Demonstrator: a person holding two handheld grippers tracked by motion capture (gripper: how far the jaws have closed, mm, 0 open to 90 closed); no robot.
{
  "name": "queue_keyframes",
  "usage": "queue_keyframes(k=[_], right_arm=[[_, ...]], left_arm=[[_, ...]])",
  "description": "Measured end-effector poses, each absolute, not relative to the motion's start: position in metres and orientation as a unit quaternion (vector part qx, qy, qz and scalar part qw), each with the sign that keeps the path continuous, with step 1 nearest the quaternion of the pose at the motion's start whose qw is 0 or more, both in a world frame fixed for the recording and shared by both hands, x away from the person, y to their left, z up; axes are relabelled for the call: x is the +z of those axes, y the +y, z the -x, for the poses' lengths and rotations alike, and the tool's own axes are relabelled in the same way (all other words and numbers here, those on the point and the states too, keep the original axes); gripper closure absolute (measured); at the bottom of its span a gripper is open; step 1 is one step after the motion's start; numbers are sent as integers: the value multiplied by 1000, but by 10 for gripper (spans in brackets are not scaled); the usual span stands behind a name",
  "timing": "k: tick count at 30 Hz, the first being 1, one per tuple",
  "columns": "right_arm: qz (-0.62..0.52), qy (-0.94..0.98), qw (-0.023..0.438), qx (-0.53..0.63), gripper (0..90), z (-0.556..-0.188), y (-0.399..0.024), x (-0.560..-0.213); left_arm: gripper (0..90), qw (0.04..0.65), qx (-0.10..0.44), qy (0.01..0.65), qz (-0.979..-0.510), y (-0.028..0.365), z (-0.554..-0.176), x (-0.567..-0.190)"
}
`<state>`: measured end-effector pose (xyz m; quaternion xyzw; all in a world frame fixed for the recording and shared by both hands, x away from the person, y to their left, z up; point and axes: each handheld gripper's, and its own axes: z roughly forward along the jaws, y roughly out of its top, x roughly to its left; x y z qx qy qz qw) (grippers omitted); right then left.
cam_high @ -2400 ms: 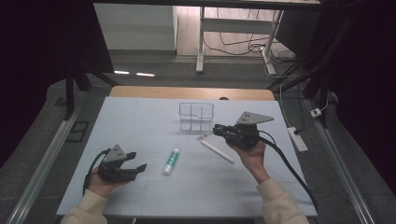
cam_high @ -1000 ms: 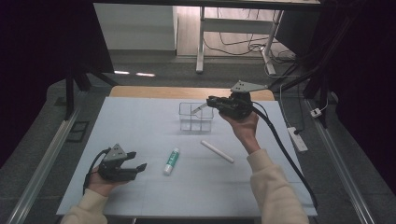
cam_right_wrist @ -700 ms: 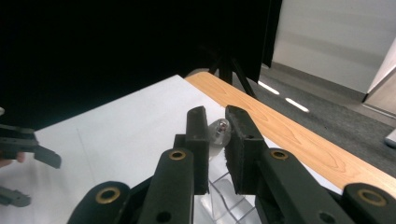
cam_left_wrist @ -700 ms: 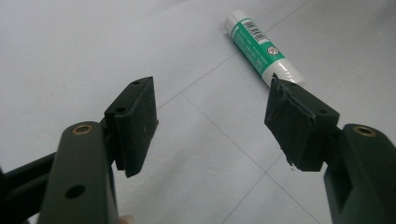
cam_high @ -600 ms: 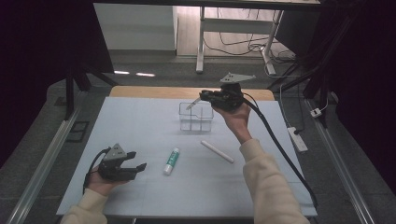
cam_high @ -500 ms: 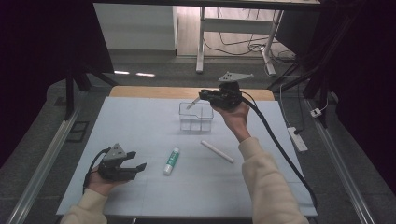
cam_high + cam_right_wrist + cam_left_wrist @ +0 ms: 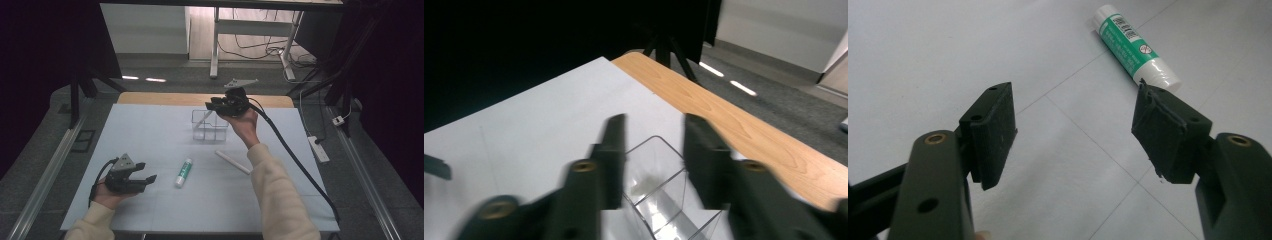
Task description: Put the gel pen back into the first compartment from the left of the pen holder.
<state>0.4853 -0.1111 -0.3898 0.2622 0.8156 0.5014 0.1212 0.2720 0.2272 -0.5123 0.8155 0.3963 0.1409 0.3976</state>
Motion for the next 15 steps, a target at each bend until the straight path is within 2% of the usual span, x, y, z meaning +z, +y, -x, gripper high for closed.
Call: queue_keyframes(k=[3,15], right_arm=[[-259,823,139,486,486,-482,-111,-393],[-257,824,134,487,468,-471,-124,-398]], left_arm=[[341,396,140,397,-816,227,-273,-513],[340,397,142,396,-816,227,-272,-512]])
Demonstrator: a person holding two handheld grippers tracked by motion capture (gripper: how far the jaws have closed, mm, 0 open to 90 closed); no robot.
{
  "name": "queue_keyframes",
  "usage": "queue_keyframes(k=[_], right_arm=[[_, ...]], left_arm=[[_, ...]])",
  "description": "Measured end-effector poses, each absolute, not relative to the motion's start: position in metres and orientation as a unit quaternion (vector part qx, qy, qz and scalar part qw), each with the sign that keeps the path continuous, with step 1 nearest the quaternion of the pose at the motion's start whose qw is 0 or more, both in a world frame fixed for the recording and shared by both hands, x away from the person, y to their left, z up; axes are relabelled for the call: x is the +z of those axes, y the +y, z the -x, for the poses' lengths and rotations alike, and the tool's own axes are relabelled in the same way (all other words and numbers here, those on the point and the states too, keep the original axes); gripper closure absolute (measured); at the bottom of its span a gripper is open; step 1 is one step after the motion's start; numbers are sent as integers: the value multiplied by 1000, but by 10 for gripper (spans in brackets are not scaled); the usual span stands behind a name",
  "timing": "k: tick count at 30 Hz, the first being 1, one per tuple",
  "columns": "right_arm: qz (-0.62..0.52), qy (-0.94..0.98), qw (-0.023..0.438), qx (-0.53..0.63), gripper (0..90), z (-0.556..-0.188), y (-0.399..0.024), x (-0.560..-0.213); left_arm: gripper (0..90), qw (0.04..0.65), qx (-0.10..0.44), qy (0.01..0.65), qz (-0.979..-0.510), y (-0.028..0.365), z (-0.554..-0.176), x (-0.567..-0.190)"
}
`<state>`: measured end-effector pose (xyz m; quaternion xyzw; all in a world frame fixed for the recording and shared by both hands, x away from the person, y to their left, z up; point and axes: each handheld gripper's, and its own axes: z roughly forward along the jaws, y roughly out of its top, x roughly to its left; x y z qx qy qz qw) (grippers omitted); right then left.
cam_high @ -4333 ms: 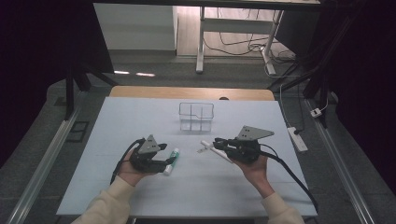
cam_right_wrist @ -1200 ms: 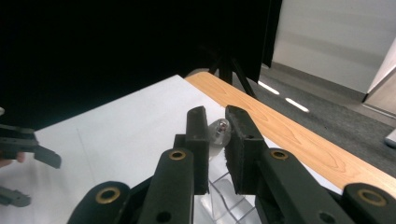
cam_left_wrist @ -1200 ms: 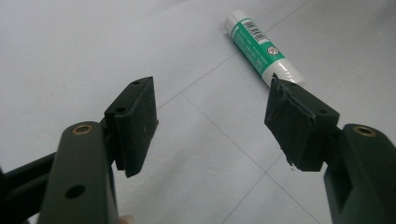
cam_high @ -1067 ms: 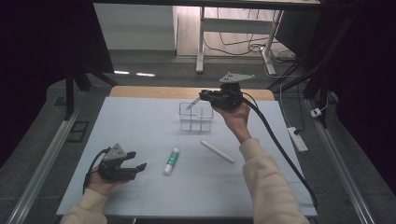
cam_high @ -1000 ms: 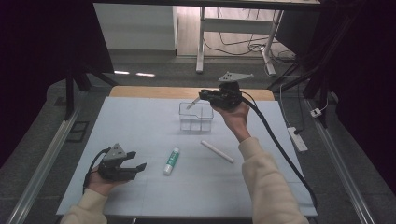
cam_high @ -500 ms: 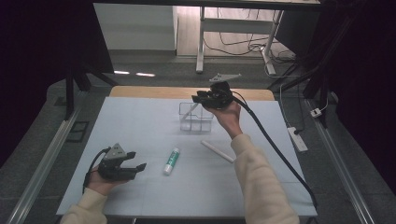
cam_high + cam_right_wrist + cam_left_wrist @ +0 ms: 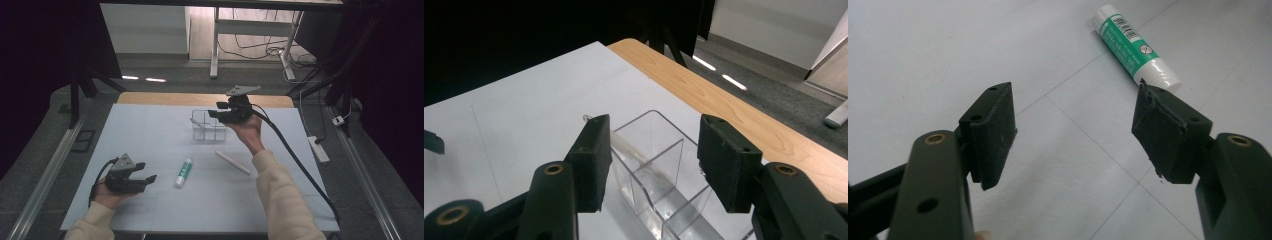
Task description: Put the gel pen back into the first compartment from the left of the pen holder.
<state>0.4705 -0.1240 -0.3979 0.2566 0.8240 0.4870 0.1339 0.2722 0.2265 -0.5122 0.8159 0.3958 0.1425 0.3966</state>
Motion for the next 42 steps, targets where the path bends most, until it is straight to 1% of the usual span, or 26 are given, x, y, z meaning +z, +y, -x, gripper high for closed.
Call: queue_keyframes(k=[14,42], right_arm=[[-263,831,140,469,451,-458,-145,-402],[-267,845,117,448,453,-420,-190,-433]], left_arm=[[340,397,142,396,-816,227,-272,-512],[334,396,138,399,-816,227,-273,-512]])
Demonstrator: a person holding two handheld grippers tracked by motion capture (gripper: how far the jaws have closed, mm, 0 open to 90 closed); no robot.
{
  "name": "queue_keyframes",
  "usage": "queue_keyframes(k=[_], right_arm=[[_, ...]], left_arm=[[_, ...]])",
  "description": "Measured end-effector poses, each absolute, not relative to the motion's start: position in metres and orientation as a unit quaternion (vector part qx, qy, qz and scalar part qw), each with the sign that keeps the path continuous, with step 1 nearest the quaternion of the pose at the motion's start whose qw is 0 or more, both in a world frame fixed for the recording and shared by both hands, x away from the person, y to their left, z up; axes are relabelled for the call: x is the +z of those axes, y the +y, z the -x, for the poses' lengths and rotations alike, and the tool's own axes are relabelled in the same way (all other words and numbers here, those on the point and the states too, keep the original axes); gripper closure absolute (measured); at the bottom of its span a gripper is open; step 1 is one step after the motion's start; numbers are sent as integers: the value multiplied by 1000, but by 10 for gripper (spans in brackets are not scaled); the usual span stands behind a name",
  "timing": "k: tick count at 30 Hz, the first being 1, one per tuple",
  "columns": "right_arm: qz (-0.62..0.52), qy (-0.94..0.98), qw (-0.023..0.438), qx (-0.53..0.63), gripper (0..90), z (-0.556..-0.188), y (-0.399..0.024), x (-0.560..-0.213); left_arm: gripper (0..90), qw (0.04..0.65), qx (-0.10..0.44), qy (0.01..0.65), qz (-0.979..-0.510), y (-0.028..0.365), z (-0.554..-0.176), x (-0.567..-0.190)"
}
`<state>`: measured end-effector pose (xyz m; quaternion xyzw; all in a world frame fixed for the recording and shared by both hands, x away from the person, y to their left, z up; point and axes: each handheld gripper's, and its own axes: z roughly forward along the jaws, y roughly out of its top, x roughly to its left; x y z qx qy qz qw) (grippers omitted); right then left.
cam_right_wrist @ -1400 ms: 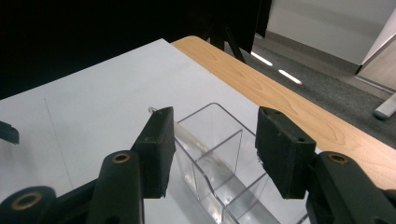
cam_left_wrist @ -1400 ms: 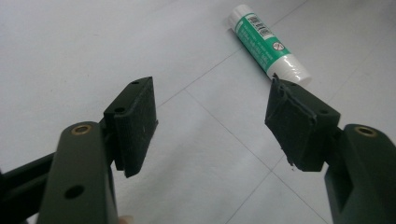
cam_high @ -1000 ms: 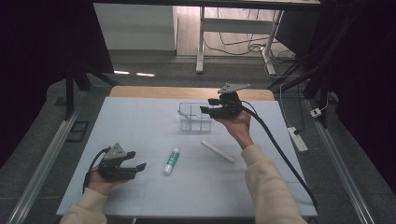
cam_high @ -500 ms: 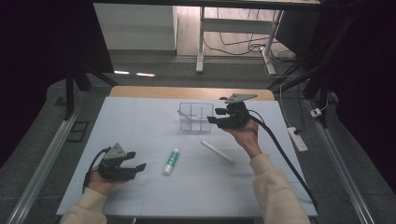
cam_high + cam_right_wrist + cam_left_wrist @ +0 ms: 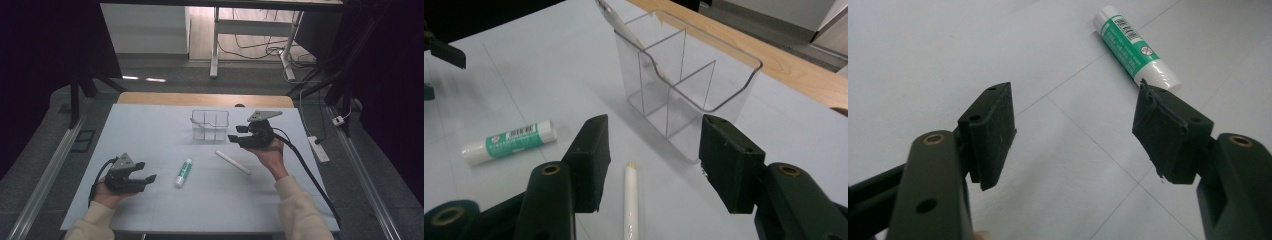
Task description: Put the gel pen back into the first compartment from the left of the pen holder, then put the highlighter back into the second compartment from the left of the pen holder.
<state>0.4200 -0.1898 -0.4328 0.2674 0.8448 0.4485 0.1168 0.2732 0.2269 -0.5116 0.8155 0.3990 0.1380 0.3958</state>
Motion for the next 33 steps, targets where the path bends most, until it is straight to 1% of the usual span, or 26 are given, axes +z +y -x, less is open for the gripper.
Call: queue_keyframes(k=[21,28,33], right_arm=[[-270,864,84,416,454,-427,-182,-456],[-274,872,70,400,453,-433,-175,-464],[-271,879,68,387,452,-435,-168,-467]], left_arm=[[334,395,137,400,-816,227,-275,-512],[333,394,138,400,-816,227,-275,-512],[333,395,139,399,-816,227,-275,-512]])
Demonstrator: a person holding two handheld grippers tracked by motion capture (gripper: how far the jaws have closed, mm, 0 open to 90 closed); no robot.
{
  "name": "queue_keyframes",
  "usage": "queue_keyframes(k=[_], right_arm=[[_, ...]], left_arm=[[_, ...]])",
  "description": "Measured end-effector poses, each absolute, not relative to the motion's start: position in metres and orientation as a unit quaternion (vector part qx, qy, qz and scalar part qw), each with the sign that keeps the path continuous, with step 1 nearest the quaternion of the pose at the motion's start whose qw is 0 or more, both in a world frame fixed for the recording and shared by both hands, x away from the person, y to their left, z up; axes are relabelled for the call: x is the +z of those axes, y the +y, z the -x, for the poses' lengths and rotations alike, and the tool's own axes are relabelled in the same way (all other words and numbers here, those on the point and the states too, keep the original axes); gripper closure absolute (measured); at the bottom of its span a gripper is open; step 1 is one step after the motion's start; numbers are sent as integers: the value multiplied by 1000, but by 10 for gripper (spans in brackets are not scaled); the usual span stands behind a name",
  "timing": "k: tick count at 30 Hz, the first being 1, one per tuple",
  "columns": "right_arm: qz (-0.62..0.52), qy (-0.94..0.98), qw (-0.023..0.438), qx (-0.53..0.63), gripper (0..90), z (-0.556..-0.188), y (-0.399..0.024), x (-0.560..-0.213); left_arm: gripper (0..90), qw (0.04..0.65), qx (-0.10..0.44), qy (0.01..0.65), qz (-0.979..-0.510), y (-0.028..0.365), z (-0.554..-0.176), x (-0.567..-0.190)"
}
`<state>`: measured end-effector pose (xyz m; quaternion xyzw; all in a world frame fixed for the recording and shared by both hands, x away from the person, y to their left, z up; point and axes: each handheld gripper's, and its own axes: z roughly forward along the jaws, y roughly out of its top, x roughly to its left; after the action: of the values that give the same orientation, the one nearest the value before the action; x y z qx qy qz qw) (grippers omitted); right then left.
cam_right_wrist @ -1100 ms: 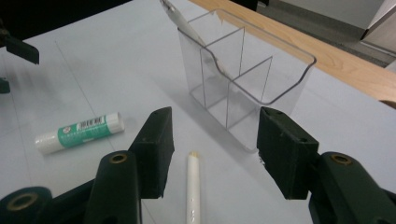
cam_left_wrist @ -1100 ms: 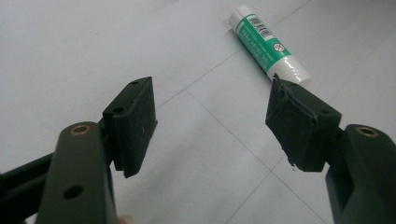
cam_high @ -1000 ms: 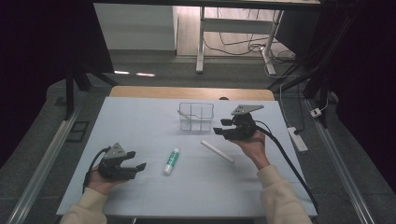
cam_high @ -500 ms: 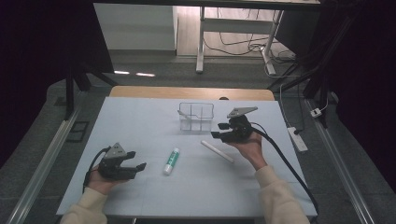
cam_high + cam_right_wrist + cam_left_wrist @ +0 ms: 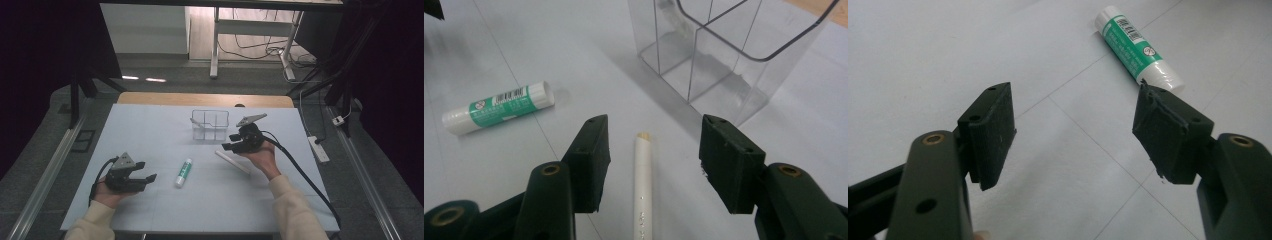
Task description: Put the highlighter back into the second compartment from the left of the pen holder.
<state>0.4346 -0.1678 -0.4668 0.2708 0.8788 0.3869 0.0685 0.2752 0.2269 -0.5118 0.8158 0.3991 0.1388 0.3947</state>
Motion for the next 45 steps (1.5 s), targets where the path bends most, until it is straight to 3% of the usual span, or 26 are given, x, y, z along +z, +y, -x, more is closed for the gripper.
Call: queue_keyframes(k=[29,45], right_arm=[[-265,912,47,311,449,-444,-144,-504],[-227,935,60,265,642,-437,-133,-510]], left_arm=[[327,395,139,398,-816,227,-275,-512],[327,395,139,398,-816,228,-276,-512]])
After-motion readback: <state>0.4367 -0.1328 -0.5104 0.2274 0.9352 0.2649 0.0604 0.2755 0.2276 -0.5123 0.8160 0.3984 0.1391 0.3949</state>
